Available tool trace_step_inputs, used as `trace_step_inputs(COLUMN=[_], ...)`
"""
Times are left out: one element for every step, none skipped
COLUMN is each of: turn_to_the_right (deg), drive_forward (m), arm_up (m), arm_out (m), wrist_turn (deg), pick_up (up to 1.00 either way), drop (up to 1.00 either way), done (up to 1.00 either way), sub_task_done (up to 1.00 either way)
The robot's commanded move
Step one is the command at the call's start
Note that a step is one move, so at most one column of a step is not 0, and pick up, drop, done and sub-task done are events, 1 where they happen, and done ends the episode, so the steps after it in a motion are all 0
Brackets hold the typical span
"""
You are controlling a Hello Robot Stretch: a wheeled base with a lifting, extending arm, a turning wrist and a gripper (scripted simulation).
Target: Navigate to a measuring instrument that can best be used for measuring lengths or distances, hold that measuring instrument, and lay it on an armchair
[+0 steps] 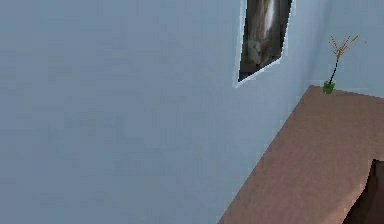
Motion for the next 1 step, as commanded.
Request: trace_step_inputs(turn_to_the_right=[0.0], drive_forward=[0.0], arm_up=[0.1], arm_out=[0.0], wrist_turn=[0.0], pick_up=[0.0], drop=[0.0], done=[0.0], sub_task_done=[0.0])
